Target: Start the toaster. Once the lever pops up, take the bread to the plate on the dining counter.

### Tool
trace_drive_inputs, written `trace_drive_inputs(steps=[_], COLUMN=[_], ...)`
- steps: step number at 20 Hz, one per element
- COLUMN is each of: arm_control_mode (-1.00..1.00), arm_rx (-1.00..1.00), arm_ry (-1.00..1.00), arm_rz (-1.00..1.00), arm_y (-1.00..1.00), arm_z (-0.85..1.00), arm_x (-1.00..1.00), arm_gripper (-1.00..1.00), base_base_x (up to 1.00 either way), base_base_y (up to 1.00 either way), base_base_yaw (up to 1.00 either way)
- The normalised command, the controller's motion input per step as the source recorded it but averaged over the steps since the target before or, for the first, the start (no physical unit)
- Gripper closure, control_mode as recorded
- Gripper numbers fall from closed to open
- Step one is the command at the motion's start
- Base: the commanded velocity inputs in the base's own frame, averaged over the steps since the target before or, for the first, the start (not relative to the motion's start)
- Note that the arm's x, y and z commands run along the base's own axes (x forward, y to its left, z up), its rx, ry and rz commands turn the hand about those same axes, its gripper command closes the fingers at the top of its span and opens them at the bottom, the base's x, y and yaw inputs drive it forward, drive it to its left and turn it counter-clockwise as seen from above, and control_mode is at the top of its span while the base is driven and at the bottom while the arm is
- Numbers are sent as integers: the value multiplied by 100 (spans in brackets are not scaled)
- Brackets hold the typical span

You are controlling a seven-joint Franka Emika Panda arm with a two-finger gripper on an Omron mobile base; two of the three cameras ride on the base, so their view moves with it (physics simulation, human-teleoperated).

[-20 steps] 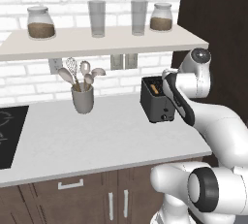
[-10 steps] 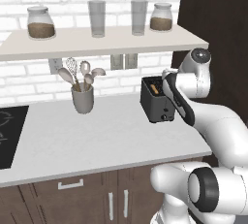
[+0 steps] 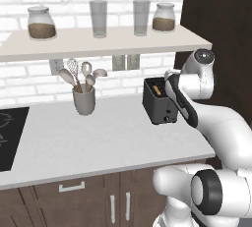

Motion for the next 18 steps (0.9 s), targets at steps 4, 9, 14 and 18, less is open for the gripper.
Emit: trace_drive_inputs(steps=[4, 9, 14, 18], arm_control_mode=[-100, -100, -100, -100], arm_rx=[0, 0, 0, 0], arm_ry=[0, 0, 0, 0], arm_rz=[0, 0, 0, 0], arm_y=[0, 0, 0, 0], arm_z=[0, 0, 0, 0], arm_x=[0, 0, 0, 0], arm_gripper=[-100, -100, -100, -100], base_base_x=[0, 0, 0, 0], base_base_y=[0, 0, 0, 0], base_base_yaw=[0, 0, 0, 0])
